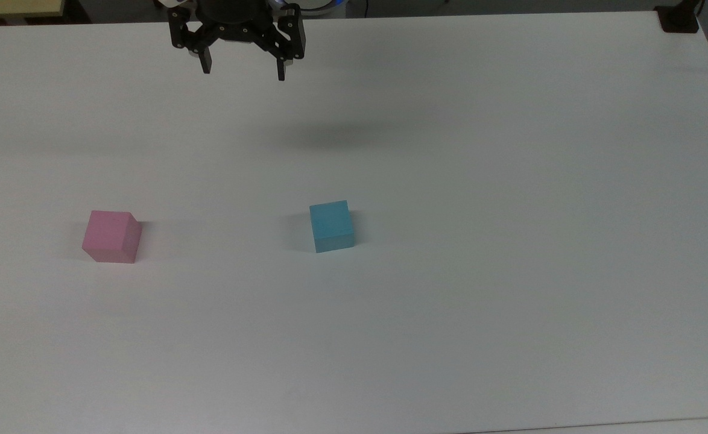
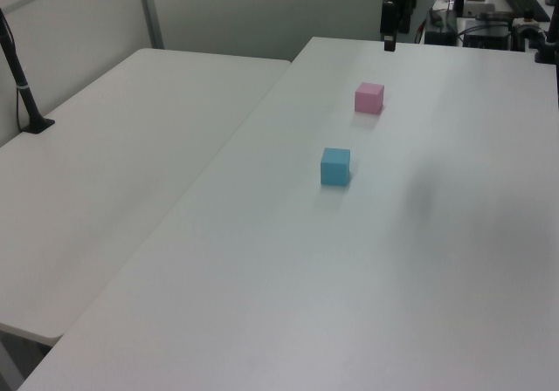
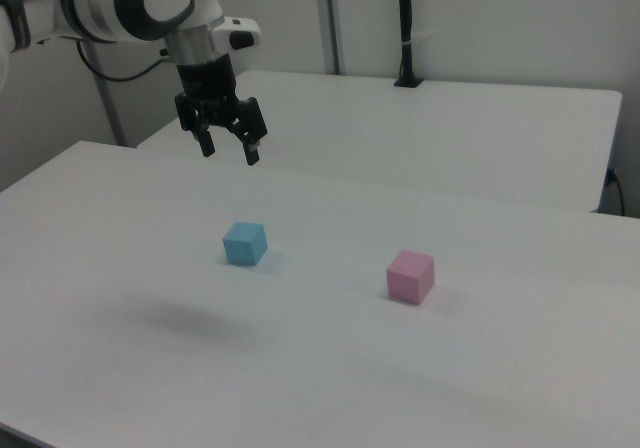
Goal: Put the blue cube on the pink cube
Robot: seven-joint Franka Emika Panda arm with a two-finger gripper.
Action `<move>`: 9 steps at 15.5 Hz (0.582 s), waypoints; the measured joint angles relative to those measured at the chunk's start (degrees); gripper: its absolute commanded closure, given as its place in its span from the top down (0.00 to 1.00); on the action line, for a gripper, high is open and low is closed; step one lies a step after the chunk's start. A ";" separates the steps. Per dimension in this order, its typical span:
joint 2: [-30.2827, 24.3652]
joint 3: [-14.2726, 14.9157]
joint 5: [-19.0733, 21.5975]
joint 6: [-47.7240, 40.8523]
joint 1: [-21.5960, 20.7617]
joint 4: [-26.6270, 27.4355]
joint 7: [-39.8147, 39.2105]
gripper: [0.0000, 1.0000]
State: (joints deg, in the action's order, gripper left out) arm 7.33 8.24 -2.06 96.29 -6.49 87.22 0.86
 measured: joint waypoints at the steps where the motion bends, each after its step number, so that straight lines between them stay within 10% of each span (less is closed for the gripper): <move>1: 0.00 0.00 0.00 0.00 0.01 0.03 0.02 1.00; 9: 0.19 0.00 0.00 0.00 0.43 0.07 0.23 1.00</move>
State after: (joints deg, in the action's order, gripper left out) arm 7.52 8.25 -2.06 96.29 -6.06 87.29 1.10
